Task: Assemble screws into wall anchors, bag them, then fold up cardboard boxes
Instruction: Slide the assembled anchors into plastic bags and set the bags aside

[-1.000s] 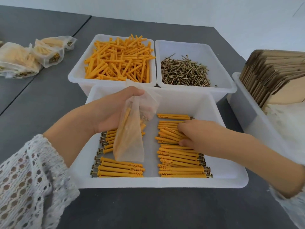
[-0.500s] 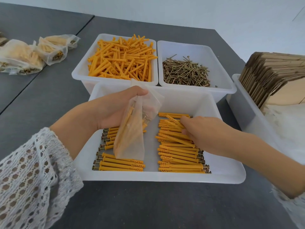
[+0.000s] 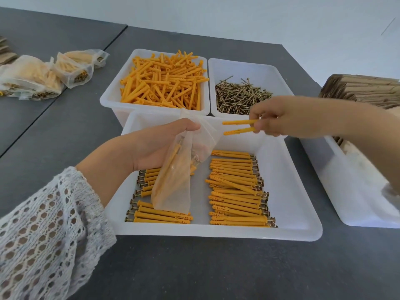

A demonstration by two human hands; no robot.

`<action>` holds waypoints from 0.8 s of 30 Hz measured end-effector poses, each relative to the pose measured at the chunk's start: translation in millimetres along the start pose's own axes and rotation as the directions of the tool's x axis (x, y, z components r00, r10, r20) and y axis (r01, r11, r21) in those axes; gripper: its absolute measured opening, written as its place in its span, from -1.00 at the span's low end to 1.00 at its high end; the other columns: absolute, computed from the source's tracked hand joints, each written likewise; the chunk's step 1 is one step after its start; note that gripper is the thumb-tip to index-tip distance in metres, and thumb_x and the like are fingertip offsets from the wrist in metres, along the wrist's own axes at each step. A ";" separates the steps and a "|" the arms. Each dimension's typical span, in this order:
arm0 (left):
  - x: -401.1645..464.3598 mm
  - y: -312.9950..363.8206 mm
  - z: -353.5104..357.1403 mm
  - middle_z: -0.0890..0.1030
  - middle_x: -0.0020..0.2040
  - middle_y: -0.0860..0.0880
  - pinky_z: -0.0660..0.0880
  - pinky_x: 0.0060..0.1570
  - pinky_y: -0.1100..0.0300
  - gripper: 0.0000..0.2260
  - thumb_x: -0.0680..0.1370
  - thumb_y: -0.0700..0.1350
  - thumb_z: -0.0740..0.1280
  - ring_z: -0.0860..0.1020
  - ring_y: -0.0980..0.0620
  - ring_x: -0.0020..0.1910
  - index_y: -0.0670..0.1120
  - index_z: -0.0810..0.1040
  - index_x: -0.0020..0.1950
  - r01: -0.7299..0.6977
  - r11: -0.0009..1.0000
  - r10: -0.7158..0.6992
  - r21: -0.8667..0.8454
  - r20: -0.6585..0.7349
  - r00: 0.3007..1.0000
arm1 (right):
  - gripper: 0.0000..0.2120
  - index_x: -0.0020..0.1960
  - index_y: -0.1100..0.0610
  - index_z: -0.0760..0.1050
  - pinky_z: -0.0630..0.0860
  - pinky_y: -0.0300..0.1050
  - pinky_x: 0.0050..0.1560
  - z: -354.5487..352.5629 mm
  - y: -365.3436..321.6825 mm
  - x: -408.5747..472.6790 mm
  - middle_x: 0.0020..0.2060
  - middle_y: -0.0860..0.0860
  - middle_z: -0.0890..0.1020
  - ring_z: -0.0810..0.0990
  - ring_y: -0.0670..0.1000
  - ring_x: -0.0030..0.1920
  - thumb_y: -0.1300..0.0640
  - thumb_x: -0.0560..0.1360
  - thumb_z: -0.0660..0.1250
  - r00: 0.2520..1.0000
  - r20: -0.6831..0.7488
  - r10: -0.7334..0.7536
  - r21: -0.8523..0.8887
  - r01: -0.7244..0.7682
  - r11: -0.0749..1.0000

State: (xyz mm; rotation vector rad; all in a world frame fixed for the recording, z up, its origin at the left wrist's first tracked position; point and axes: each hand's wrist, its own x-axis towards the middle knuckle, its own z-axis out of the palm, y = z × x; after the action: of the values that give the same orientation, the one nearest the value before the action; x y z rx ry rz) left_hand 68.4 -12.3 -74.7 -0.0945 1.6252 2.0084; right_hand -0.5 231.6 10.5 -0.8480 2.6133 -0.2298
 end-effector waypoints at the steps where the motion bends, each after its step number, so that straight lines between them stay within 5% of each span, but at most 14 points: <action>1: -0.3 -0.2 -0.2 0.68 -0.11 -0.09 0.58 -0.32 0.17 -0.60 0.49 0.05 0.31 0.64 0.03 -0.27 -0.11 0.54 0.26 -0.003 1.000 0.003 -0.003 0.010 1.000 | -0.82 -0.12 -0.05 0.52 0.30 -0.24 -0.29 -6.4 -2.0 -0.2 -0.45 -0.15 0.52 0.41 -0.19 -0.44 0.06 0.62 0.21 0.999 0.013 -0.037 -0.002 0.037 0.999; 5: -0.8 -2.0 -1.1 0.68 -0.11 -0.06 0.57 -0.33 0.20 -0.65 0.47 0.02 0.37 0.63 0.06 -0.28 -0.07 0.58 0.22 -0.018 1.000 0.016 0.022 0.082 0.996 | -0.82 -0.09 -0.07 0.56 0.29 -0.26 -0.27 -6.1 -17.4 6.9 -0.38 -0.12 0.53 0.42 -0.21 -0.38 0.07 0.62 0.22 0.989 0.050 -0.141 -0.041 0.143 0.989; 9: 1.1 -3.4 -0.3 0.66 0.09 -0.07 0.61 -0.08 0.14 -0.66 0.47 -0.02 0.37 0.62 0.00 -0.01 -0.02 0.62 0.23 0.003 1.000 -0.008 0.021 0.229 0.973 | -0.79 -0.11 -0.16 0.52 0.34 -0.39 -0.26 13.6 -40.2 11.4 -0.33 -0.16 0.52 0.46 -0.23 -0.30 0.08 0.62 0.22 0.965 0.119 -0.234 -0.075 0.244 0.967; 12: 0.2 -3.8 3.4 0.67 -0.05 0.02 0.58 -0.14 0.22 -0.80 0.44 -0.06 0.38 0.63 0.10 -0.12 0.04 0.72 0.03 -0.025 0.999 0.016 0.027 0.309 0.951 | -0.77 -0.12 -0.01 0.56 0.39 -0.39 -0.27 27.4 -50.8 11.8 -0.35 -0.24 0.51 0.46 -0.24 -0.33 0.25 0.56 0.22 0.946 0.064 -0.319 -0.006 0.320 0.947; 15: -0.5 -3.2 3.8 0.68 -0.11 0.08 0.56 -0.22 0.29 -0.80 0.49 -0.13 0.33 0.64 0.17 -0.17 0.02 0.66 0.05 -0.042 0.999 0.043 -0.011 0.322 0.946 | -0.76 0.11 0.10 0.57 0.57 -0.20 -0.06 33.6 -49.4 11.6 -0.03 -0.13 0.62 0.61 -0.15 -0.09 0.32 0.53 0.25 0.934 0.047 -0.355 0.196 0.340 0.920; 18: -0.8 -2.3 1.4 0.71 -0.07 0.07 0.58 -0.21 0.29 -0.77 0.58 -0.13 0.21 0.67 0.16 -0.15 -0.01 0.56 0.18 -0.058 0.996 0.077 -0.067 0.331 0.941 | -0.66 0.24 -0.03 0.52 0.59 -0.13 0.10 29.9 -31.9 13.2 0.12 -0.04 0.59 0.64 -0.10 0.04 0.30 0.57 0.29 0.954 -0.080 -0.288 0.384 0.296 0.875; 21: 2.9 -2.6 -4.3 0.67 -0.02 -0.08 0.60 -0.24 0.16 -0.72 0.41 -0.03 0.40 0.64 0.03 -0.20 0.00 0.70 0.09 -0.034 0.999 0.040 -0.033 0.206 0.978 | -0.77 0.10 -0.05 0.54 0.62 -0.02 0.06 32.0 -7.5 15.7 -0.02 -0.07 0.62 0.66 -0.15 -0.10 0.24 0.60 0.23 0.967 -0.224 -0.122 0.306 0.189 0.933; 24: 4.3 -4.1 -6.8 0.61 0.08 -0.16 0.61 -0.20 0.10 -0.56 0.33 0.05 0.43 0.61 -0.04 -0.15 -0.04 0.64 0.19 -0.016 1.000 0.015 0.001 0.151 0.988 | -0.83 0.06 -0.08 0.53 0.59 0.00 0.09 44.3 8.0 12.7 -0.06 -0.08 0.63 0.63 -0.13 -0.08 0.12 0.59 0.20 0.999 -0.032 -0.015 0.145 0.019 0.989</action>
State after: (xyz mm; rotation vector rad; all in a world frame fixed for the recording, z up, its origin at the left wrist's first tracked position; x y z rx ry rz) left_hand 64.7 -16.5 -81.7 0.0696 1.5375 1.9742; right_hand 3.8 228.9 -36.0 -0.8226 2.5815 -0.4357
